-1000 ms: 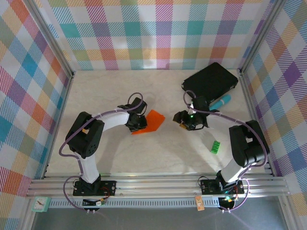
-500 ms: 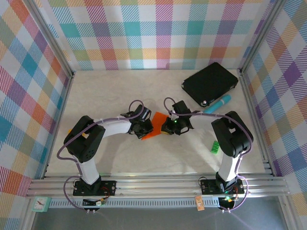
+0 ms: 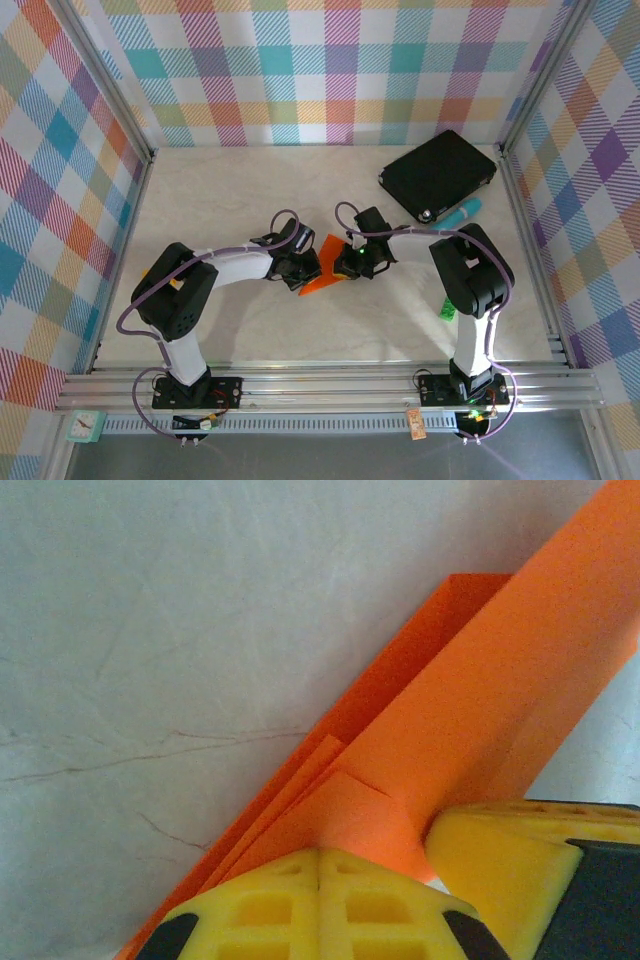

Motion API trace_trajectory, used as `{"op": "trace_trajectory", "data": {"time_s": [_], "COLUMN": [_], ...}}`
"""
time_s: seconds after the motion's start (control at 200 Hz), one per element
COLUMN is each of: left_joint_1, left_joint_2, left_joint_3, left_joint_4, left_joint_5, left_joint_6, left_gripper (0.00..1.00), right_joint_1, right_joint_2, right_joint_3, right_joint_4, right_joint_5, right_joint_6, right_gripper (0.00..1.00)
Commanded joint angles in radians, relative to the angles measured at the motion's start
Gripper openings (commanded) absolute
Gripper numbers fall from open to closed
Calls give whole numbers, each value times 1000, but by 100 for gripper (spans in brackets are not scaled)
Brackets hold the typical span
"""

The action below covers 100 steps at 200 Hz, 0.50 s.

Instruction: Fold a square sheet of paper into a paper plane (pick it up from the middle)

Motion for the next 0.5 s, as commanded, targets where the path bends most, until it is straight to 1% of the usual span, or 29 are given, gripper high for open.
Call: {"op": "trace_trajectory", "data": {"time_s": [0.0,0.145,0.385,0.495], "left_joint_1": [15,34,48,52], "left_joint_2": [-26,-7,32,63], "left_joint_3": [26,28,24,25], "left_joint_4": [-19,-26,-41,-53], "left_joint_5": [28,16,-13,-5], "left_joint_6": [51,72,89,85], "left_gripper": [5,5,2,0], "right_joint_1": [6,4,2,-4], "right_joint_2": [16,-3,-34,-73], "right_joint_3": [-19,-41,-20,-36], "right_joint_4": [-59,-59,-51,-6], "right_joint_5": [12,22,14,-1], "right_joint_6": [-44,-49,-44,-20], "right_gripper": [6,6,7,9]}}
